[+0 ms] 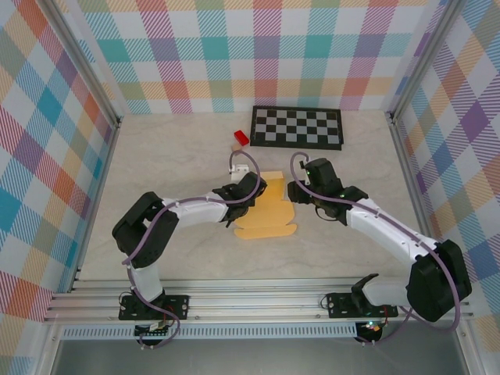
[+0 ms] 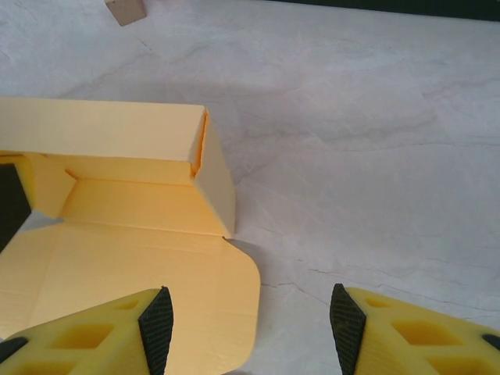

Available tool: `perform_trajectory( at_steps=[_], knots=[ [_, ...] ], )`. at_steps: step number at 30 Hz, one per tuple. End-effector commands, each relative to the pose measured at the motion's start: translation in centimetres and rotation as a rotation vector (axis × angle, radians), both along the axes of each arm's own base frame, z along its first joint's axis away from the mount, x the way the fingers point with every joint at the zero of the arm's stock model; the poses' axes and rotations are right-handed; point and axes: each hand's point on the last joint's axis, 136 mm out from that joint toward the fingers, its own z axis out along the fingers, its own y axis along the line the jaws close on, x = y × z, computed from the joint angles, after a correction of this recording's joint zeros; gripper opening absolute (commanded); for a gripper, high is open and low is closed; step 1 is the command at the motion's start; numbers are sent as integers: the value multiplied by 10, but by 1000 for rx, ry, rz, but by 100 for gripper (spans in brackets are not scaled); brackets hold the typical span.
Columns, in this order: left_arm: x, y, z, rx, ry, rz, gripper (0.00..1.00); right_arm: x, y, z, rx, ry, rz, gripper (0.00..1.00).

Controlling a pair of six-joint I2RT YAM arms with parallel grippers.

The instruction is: Fold the paper box

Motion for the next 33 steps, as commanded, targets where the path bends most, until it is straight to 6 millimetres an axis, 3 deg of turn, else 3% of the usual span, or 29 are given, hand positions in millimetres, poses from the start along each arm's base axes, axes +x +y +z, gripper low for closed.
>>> perform_trajectory(
  at_steps=[1, 9, 14, 23, 26, 33],
  knots=[
    [2, 2, 10, 15, -30, -51, 0, 3, 8, 17, 13, -18, 76, 58],
    [0, -10, 12, -35, -139, -186, 0, 35, 38, 6, 90, 67, 103, 58],
    [-5, -11, 8, -49, -163, -214, 0, 45, 51, -14, 147, 152, 75, 57],
    [-7, -9, -1, -37, -144, -211, 0, 27, 45, -48, 184, 224, 48, 47],
    [-9, -12, -5, -51, -129, -233, 0, 18, 41, -59, 185, 227, 52, 38],
    [-24, -29, 7, -139, -93, -348, 22, 8, 22, -71, 158, 160, 19, 35]
  ],
)
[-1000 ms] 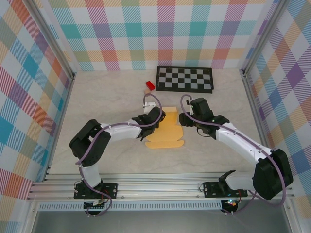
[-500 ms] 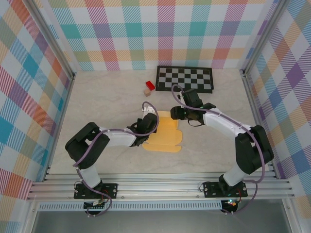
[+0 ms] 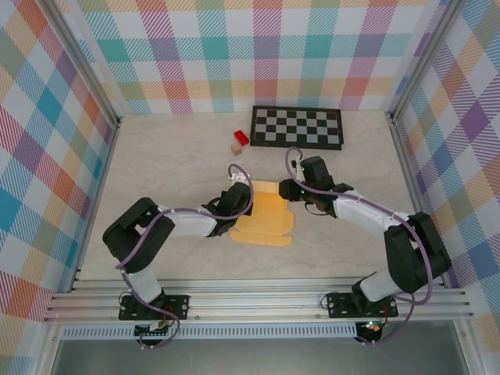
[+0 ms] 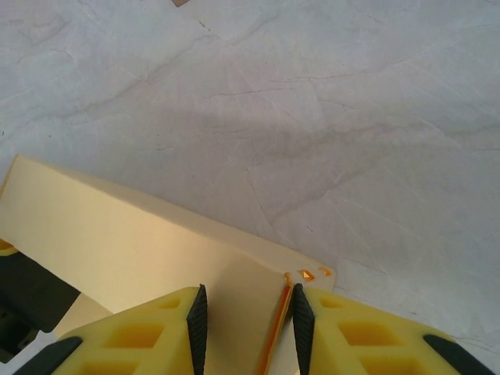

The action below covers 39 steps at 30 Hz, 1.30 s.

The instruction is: Fold the paper box

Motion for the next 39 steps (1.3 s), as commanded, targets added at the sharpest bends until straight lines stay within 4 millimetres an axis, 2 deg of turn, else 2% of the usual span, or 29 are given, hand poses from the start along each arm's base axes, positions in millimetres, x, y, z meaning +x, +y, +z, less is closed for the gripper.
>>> perform_trajectory(
  at_steps=[1, 4, 7, 11, 17, 19, 21, 24, 26, 28, 30, 34, 39],
  knots=[
    [-10, -11, 18, -61, 24, -88, 25, -15, -18, -27, -73, 63, -29, 35],
    [-18, -16, 28, -85, 76, -139, 32, -15, -21, -28, -88, 68, -39, 35],
    [-32, -21, 39, -114, 124, -198, 34, -15, -25, -28, -101, 68, -57, 35],
    [-51, -19, 52, -154, 178, -233, 40, -15, -28, -28, -109, 63, -71, 35],
    [-72, -26, 59, -171, 286, -311, 46, -15, -29, -26, -110, 55, -72, 35],
    [-73, -25, 61, -183, 295, -297, 46, -15, -29, -24, -108, 51, -75, 35],
    [-66, -16, 70, -236, 279, -208, 44, -15, -29, -23, -106, 50, -76, 35],
    [-53, -2, 87, -370, 281, -68, 31, -17, -29, -23, -96, 53, -78, 35],
    [-50, -5, 95, -445, 289, -47, 30, -18, -28, -22, -89, 55, -76, 35],
    [-49, -9, 101, -503, 295, -31, 33, -20, -28, -23, -87, 58, -75, 35],
    [-48, -12, 97, -531, 316, -17, 35, -21, -29, -23, -86, 58, -76, 35],
    [-51, -9, 73, -504, 366, 12, 34, -22, -29, -25, -82, 62, -75, 35],
    [-55, -12, 63, -544, 380, 9, 38, -24, -28, -25, -81, 67, -69, 35]
  ],
)
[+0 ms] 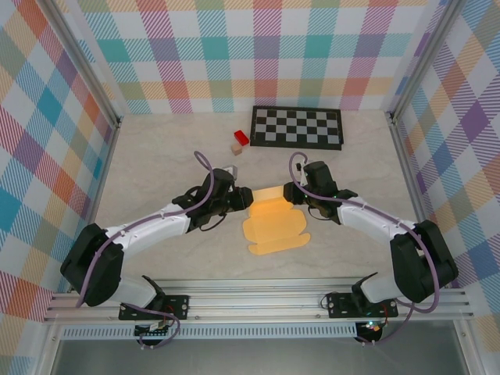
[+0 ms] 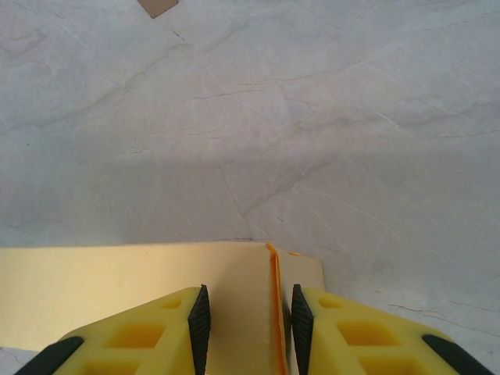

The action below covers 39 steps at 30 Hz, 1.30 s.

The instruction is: Fold the paper box

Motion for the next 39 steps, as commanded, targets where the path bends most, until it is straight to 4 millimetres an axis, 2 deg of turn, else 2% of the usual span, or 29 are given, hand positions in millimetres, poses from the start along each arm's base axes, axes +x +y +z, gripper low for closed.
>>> perform_trajectory(
  at_steps=[1, 7, 13, 17, 28, 34, 39],
  knots=[
    [-1, -5, -7, -57, 18, 11, 38, -19, -13, -27, -54, 95, -13, 35],
    [1, -13, -16, -101, 30, 24, 37, -22, -14, -30, -56, 105, -11, 34],
    [1, -22, -23, -93, 34, 17, 26, -28, -15, -34, -53, 118, -7, 33],
    [0, -15, -33, -54, 38, 35, 17, -33, -18, -39, -61, 125, 0, 30],
    [-1, -1, -71, 77, 73, 54, 11, -43, -25, -56, -99, 163, -1, 29],
    [5, 3, -72, 117, 65, 52, 10, -39, -21, -44, -77, 152, -1, 28],
    [13, 2, -63, 142, 46, 41, 10, -29, -19, -23, -68, 144, -25, 33]
  ],
)
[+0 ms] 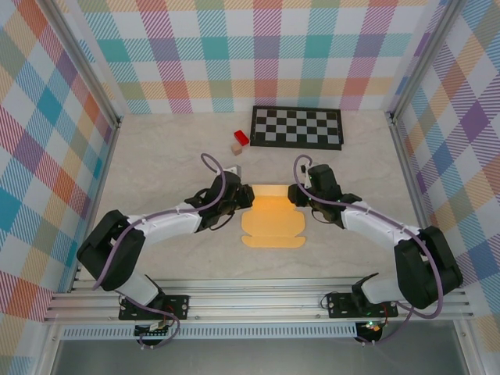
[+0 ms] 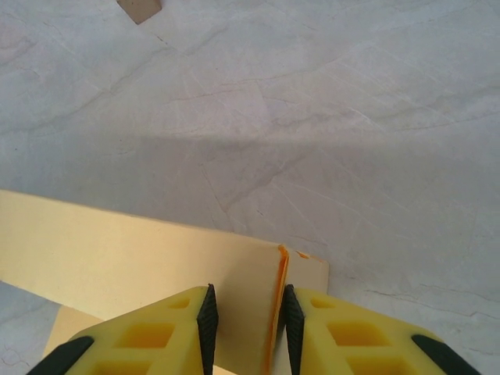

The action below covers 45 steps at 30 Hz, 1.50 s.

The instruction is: Fold the paper box

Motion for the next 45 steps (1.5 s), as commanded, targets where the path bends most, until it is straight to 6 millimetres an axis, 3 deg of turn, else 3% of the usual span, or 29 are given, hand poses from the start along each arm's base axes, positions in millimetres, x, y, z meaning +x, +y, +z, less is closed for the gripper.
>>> perform_trajectory(
  at_steps=[1, 11, 15, 18, 22, 26, 30, 35, 39, 45],
  knots=[
    [-13, 16, -40, 150, 105, -21, 10, -20, -9, -17, -64, 146, -4, 34],
    [-3, 22, -21, 187, 62, -26, 11, -2, -10, 32, -66, 107, 13, 43],
    [2, 20, -6, 188, 36, -38, 16, -6, -18, 52, -75, 78, 7, 45],
    [4, 19, 6, 181, 21, -40, 23, -17, -23, 57, -83, 95, 4, 45],
    [7, 21, 32, 155, -17, -30, 25, -40, -33, 44, -96, 156, -2, 45],
    [-3, 31, 55, 149, -30, -29, 27, -69, -43, 15, -74, 242, -36, 42],
    [-31, 50, 48, 140, 2, -35, 28, -92, -41, -18, -16, 339, -38, 40],
    [-59, 76, 32, 144, 11, -14, 31, -95, -33, -49, 34, 389, -49, 40],
    [-67, 87, 22, 157, 18, 10, 31, -88, -27, -68, 51, 401, -51, 40],
    [-63, 93, 36, 188, -39, 16, 32, -84, -27, -80, 49, 390, -61, 39]
  ],
)
